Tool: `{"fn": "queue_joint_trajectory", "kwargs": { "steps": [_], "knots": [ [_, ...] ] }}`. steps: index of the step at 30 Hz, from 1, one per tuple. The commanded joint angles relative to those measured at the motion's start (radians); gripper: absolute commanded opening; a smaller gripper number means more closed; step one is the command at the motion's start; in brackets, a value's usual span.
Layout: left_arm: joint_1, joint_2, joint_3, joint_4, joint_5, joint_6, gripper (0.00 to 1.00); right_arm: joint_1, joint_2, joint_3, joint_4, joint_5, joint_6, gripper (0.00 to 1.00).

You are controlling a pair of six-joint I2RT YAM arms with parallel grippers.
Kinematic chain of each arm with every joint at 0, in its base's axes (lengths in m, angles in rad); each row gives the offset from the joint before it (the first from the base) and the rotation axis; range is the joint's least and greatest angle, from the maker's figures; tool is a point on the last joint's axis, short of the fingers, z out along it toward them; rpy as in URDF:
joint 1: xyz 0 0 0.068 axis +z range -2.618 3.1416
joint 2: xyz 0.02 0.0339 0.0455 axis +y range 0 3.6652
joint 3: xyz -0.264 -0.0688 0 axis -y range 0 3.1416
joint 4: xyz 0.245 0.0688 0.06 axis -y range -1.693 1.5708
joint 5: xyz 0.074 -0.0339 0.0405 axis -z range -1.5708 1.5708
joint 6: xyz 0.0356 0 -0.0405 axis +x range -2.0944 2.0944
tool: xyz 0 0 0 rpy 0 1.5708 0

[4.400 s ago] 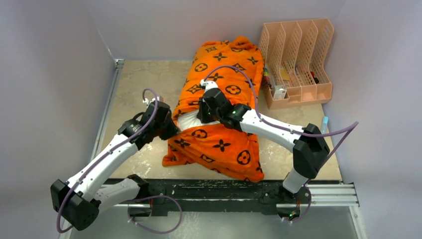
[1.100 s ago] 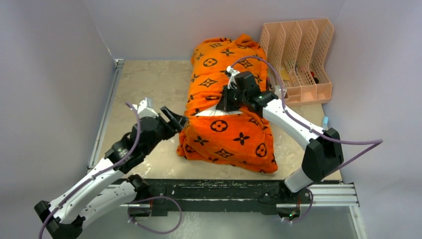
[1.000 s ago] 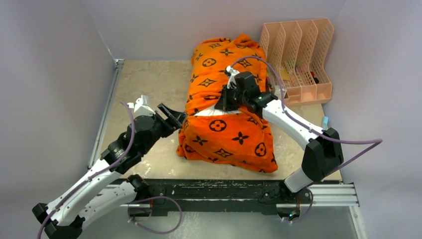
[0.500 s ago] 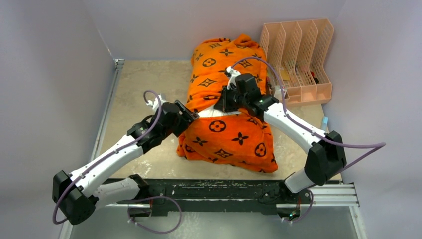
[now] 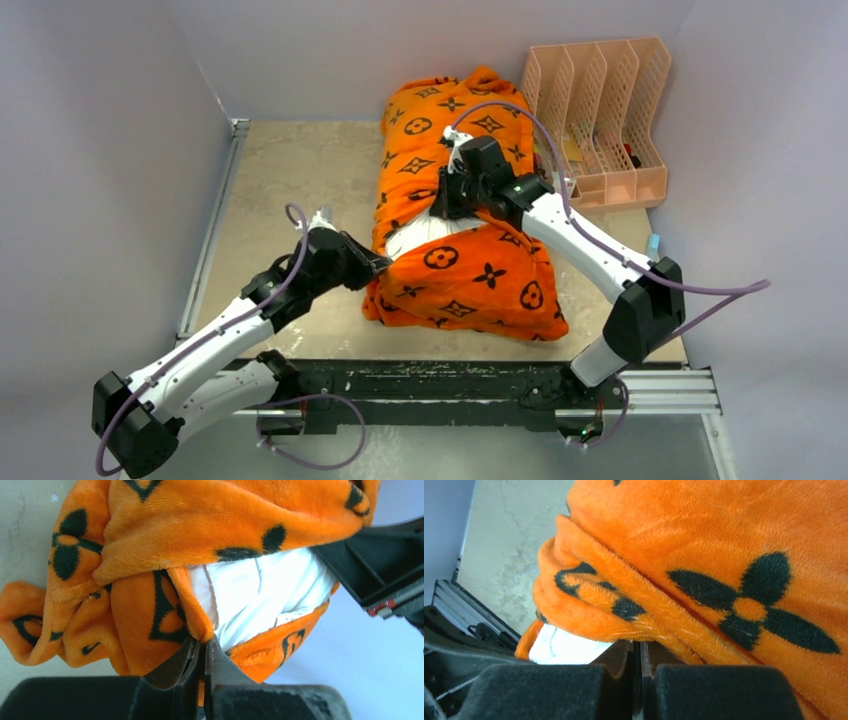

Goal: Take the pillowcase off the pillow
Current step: Remove the pillow from the pillowcase.

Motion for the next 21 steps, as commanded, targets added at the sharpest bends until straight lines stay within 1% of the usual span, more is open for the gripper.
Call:
{"fn": "queue_joint_trajectory", "kwargs": {
  "steps": [1, 2, 5, 7, 9, 10, 11, 12, 13, 14, 16, 18, 19, 21],
  "knots": [
    [-0.017, -0.027, -0.010, -0.084, 0.375, 0.160, 0.00, -0.038, 0.051, 0.127, 0.108, 0.272, -0.018, 0.00],
    [-0.017, -0.038, -0.006, -0.093, 0.416, 0.181, 0.00, -0.038, 0.064, 0.151, 0.113, 0.274, -0.019, 0.00],
    [-0.018, -0.079, 0.037, -0.161, 0.384, 0.248, 0.00, -0.026, 0.106, 0.231, 0.137, 0.194, -0.043, 0.00],
    [-0.018, -0.064, 0.045, -0.163, 0.355, 0.264, 0.00, -0.010, 0.127, 0.269, 0.149, 0.076, -0.070, 0.00],
    [-0.018, -0.022, 0.035, -0.153, 0.314, 0.263, 0.00, 0.010, 0.135, 0.270, 0.140, -0.100, -0.099, 0.01],
    [-0.017, -0.005, 0.023, -0.134, 0.295, 0.251, 0.00, 0.016, 0.129, 0.257, 0.125, -0.149, -0.103, 0.11],
    [-0.017, 0.005, 0.017, -0.115, 0.265, 0.233, 0.00, 0.020, 0.109, 0.225, 0.094, -0.190, -0.106, 0.34],
    [-0.018, 0.004, 0.005, -0.093, 0.245, 0.223, 0.00, 0.024, 0.090, 0.205, 0.072, -0.219, -0.115, 0.42],
    [-0.018, -0.002, -0.010, -0.037, 0.236, 0.210, 0.00, 0.028, 0.042, 0.159, 0.055, -0.216, -0.123, 0.54],
    [-0.017, -0.010, -0.027, -0.001, 0.228, 0.203, 0.00, 0.030, -0.003, 0.118, 0.048, -0.201, -0.123, 0.60],
    [-0.017, -0.012, -0.055, 0.058, 0.207, 0.197, 0.00, 0.030, -0.101, 0.046, 0.045, -0.163, -0.108, 0.68],
    [-0.017, 0.012, -0.066, 0.093, 0.225, 0.203, 0.00, 0.030, -0.180, 0.024, -0.003, -0.093, -0.085, 0.70],
    [-0.019, 0.027, -0.068, 0.111, 0.241, 0.213, 0.00, 0.031, -0.210, 0.023, -0.052, -0.016, -0.049, 0.70],
    [-0.020, 0.057, -0.075, 0.149, 0.283, 0.237, 0.00, 0.042, -0.270, 0.000, -0.171, 0.204, 0.073, 0.70]
  ]
}}
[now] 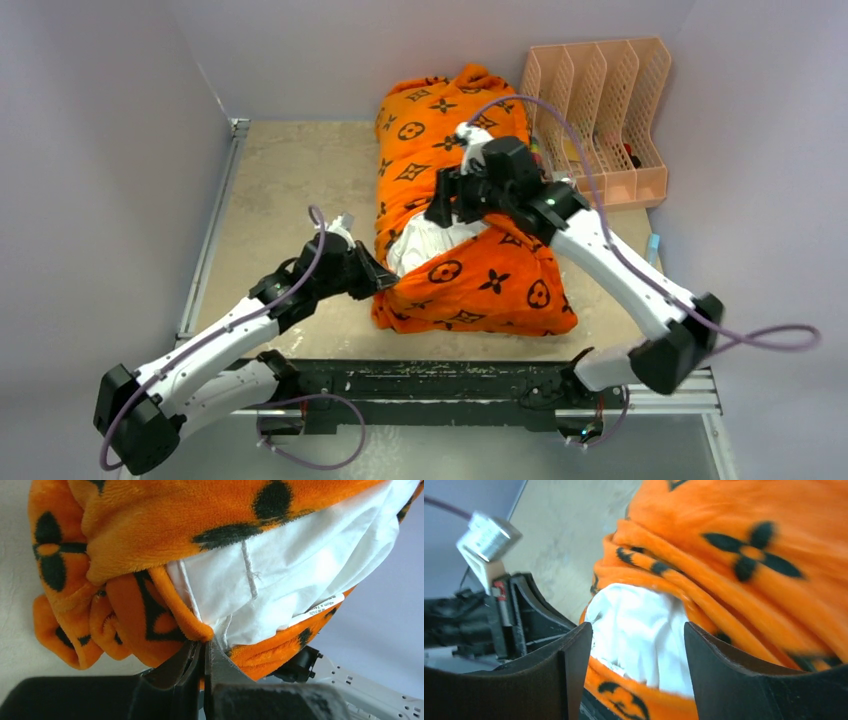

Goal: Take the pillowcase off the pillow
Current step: Remove the pillow from the pillowcase.

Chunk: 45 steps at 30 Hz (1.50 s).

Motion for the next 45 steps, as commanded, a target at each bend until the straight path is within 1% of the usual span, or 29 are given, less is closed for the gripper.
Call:
{"fn": "queue_joint_trajectory", "kwargs": {
  "steps": [1, 3, 5, 7, 9, 11, 14, 15, 16, 18, 19, 21, 23, 24, 25, 26, 27, 29, 30, 31, 32, 34, 36, 37, 38, 39, 41, 43, 45],
  "knots": [
    [-0.020, 0.058, -0.015, 0.105, 0.146, 0.059, 0.00, 0.021, -0.186, -0.045, -0.133, 0.374, 0.188, 0.70],
    [-0.020, 0.092, 0.003, 0.097, 0.163, 0.108, 0.00, 0.034, -0.266, -0.113, -0.169, 0.477, 0.281, 0.73],
    [-0.026, 0.131, 0.027, 0.096, 0.194, 0.152, 0.00, 0.033, -0.336, -0.201, -0.163, 0.520, 0.353, 0.73],
    [-0.048, 0.167, 0.065, 0.077, 0.205, 0.202, 0.00, 0.034, -0.368, -0.262, -0.184, 0.556, 0.457, 0.71],
    [-0.074, 0.199, 0.103, 0.045, 0.191, 0.251, 0.00, 0.034, -0.365, -0.307, -0.196, 0.565, 0.563, 0.68],
    [-0.098, 0.229, 0.122, 0.042, 0.197, 0.285, 0.00, 0.033, -0.335, -0.308, -0.174, 0.559, 0.631, 0.69],
    [-0.129, 0.273, 0.148, 0.027, 0.173, 0.315, 0.00, 0.033, -0.266, -0.328, -0.067, 0.450, 0.655, 0.69],
    [-0.137, 0.282, 0.153, 0.017, 0.159, 0.324, 0.00, 0.035, -0.246, -0.340, -0.032, 0.438, 0.657, 0.65],
    [-0.143, 0.288, 0.161, 0.000, 0.142, 0.332, 0.00, 0.033, -0.228, -0.341, -0.044, 0.445, 0.687, 0.52],
    [-0.146, 0.279, 0.170, -0.043, 0.091, 0.345, 0.00, 0.034, -0.217, -0.335, -0.094, 0.475, 0.711, 0.10],
    [-0.147, 0.262, 0.176, -0.086, 0.042, 0.346, 0.00, 0.035, -0.228, -0.341, -0.111, 0.491, 0.720, 0.06],
    [-0.145, 0.222, 0.183, -0.114, -0.034, 0.341, 0.00, 0.035, -0.267, -0.379, -0.124, 0.507, 0.731, 0.07],
    [-0.143, 0.196, 0.223, -0.159, -0.092, 0.367, 0.00, 0.034, -0.310, -0.410, -0.131, 0.513, 0.720, 0.08],
    [-0.143, 0.191, 0.260, -0.194, -0.131, 0.384, 0.12, 0.035, -0.328, -0.420, -0.147, 0.513, 0.709, 0.08],
    [-0.143, 0.189, 0.296, -0.228, -0.174, 0.398, 0.17, 0.035, -0.343, -0.429, -0.158, 0.509, 0.695, 0.09],
    [-0.143, 0.192, 0.343, -0.258, -0.201, 0.418, 0.18, 0.035, -0.354, -0.441, -0.169, 0.493, 0.686, 0.15],
    [-0.142, 0.197, 0.389, -0.283, -0.217, 0.441, 0.19, 0.035, -0.363, -0.452, -0.182, 0.467, 0.670, 0.24],
    [-0.140, 0.218, 0.482, -0.313, -0.218, 0.480, 0.22, 0.035, -0.377, -0.478, -0.191, 0.419, 0.643, 0.27],
    [-0.140, 0.236, 0.528, -0.328, -0.205, 0.498, 0.23, 0.035, -0.382, -0.490, -0.197, 0.410, 0.646, 0.37],
    [-0.141, 0.259, 0.579, -0.340, -0.187, 0.518, 0.25, 0.034, -0.386, -0.504, -0.196, 0.389, 0.647, 0.44],
    [-0.140, 0.280, 0.628, -0.358, -0.175, 0.536, 0.26, 0.033, -0.391, -0.517, -0.182, 0.368, 0.643, 0.46],
    [-0.140, 0.308, 0.706, -0.369, -0.173, 0.570, 0.28, 0.033, -0.398, -0.529, -0.158, 0.362, 0.647, 0.43],
    [-0.140, 0.334, 0.747, -0.351, -0.135, 0.632, 0.32, 0.033, -0.399, -0.516, -0.171, 0.392, 0.658, 0.31],
    [-0.140, 0.359, 0.760, -0.336, -0.108, 0.658, 0.36, 0.035, -0.401, -0.503, -0.191, 0.427, 0.659, 0.28],
    [-0.140, 0.398, 0.782, -0.325, -0.077, 0.681, 0.40, 0.034, -0.406, -0.500, -0.209, 0.437, 0.656, 0.20],
    [-0.140, 0.449, 0.810, -0.320, -0.047, 0.706, 0.41, 0.034, -0.413, -0.503, -0.226, 0.445, 0.663, 0.16],
    [-0.149, 0.540, 0.845, -0.301, 0.011, 0.730, 0.41, 0.034, -0.434, -0.511, -0.248, 0.453, 0.660, 0.00],
    [-0.175, 0.611, 0.885, -0.332, 0.046, 0.775, 0.40, 0.035, -0.463, -0.521, -0.270, 0.460, 0.670, 0.00],
    [-0.192, 0.657, 0.924, -0.387, 0.026, 0.798, 0.41, 0.033, -0.498, -0.537, -0.288, 0.466, 0.677, 0.00]
  ]
}}
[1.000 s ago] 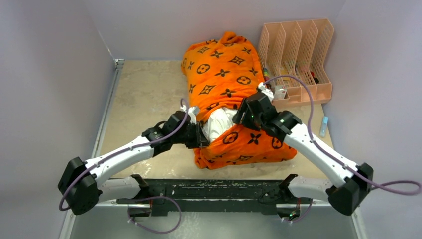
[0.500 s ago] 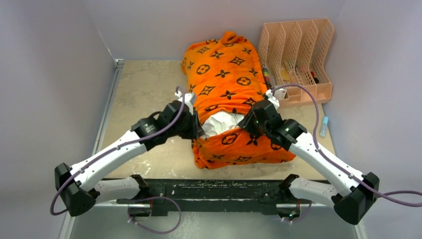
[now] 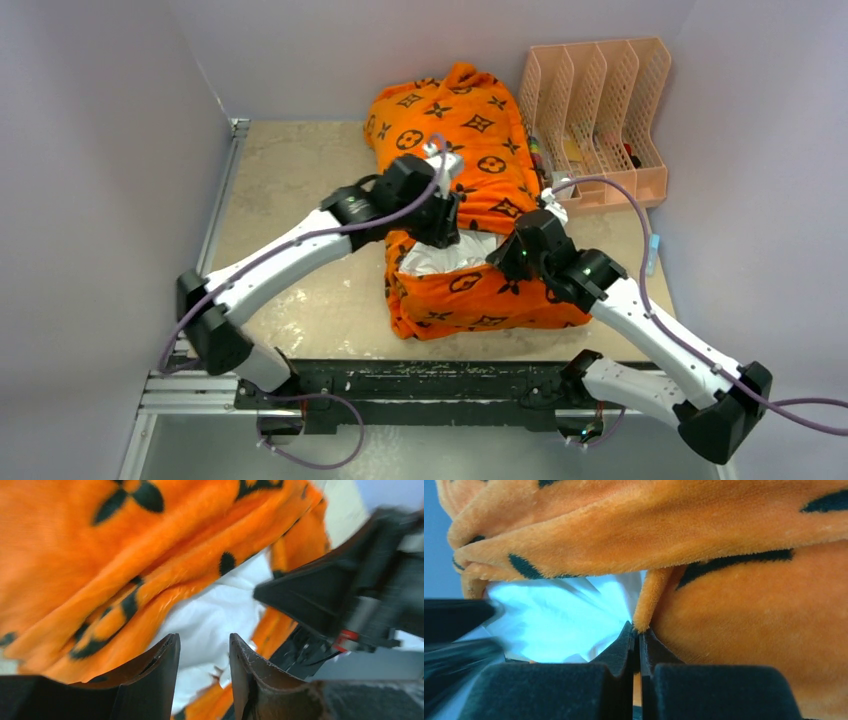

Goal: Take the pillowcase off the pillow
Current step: Remove the pillow from the pillowcase.

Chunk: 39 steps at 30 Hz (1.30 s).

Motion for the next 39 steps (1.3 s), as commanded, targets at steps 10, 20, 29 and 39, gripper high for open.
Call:
{"fn": "queue_joint_trajectory", "kwargs": {
  "steps": [10, 20, 29, 39],
  "knots": [
    [-0.106, 0.080, -0.101, 0.016, -0.117, -0.019, 0.48, 0.004, -0.089, -0.090, -0.106, -0.008, -0.015, 0.00],
    [-0.230, 0.083, -0.141, 0.021, -0.210, -0.082, 0.72, 0.004, -0.057, -0.069, -0.080, -0.002, -0.067, 0.00],
    [-0.230, 0.241, -0.198, -0.067, -0.496, -0.212, 0.02, 0.004, -0.116, -0.073, -0.117, 0.070, -0.046, 0.00],
    [0.014, 0.207, -0.181, 0.040, -0.453, -0.209, 0.00, 0.038, -0.101, -0.158, -0.390, -0.260, -0.187, 0.00]
  ]
}}
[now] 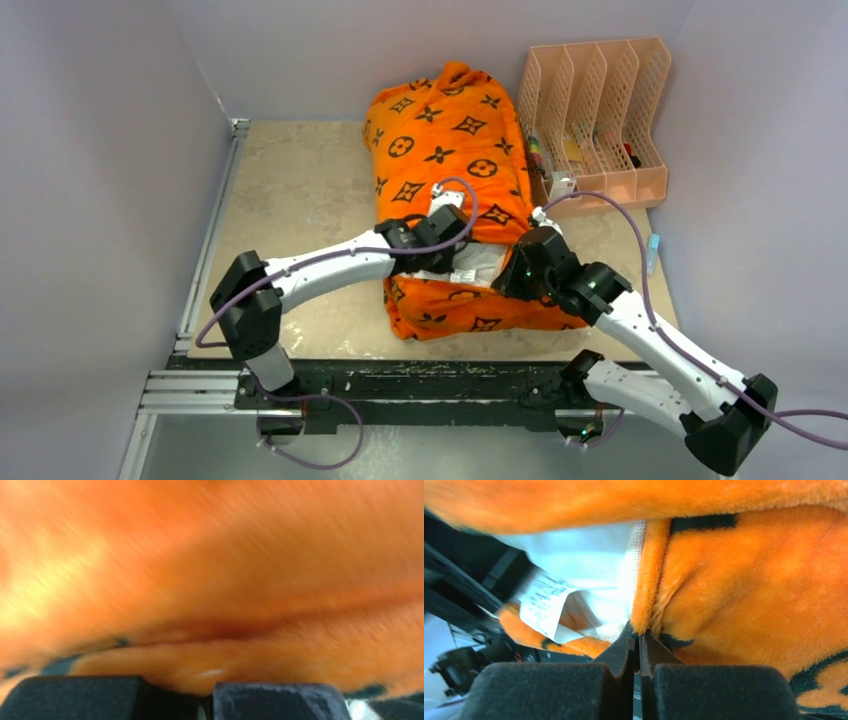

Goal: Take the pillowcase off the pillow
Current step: Remove the pillow from the pillowcase.

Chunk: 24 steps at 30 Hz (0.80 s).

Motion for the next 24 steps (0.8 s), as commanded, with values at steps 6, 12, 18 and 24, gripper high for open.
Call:
{"fn": "queue_joint_trajectory", "kwargs": {
  "steps": [6, 12, 18, 24],
  "knots": [
    [0.277, 0.054, 0.178, -0.005, 0.047, 0.037, 0.00, 0.036, 0.006, -0.259, -0.220, -0.213, 0.034, 0.00],
    [0.365, 0.050, 0.199, 0.022, 0.086, 0.022, 0.00, 0.122, 0.092, -0.343, -0.139, -0.009, 0.226, 0.00],
    [0.392, -0.064, 0.014, 0.135, 0.456, 0.078, 0.54, 0.123, 0.213, -0.251, -0.023, 0.092, 0.155, 0.00],
    [0.229, -0.210, -0.151, 0.084, 0.279, 0.016, 0.72, 0.123, 0.155, -0.230, 0.153, 0.060, 0.124, 0.00]
  ]
}}
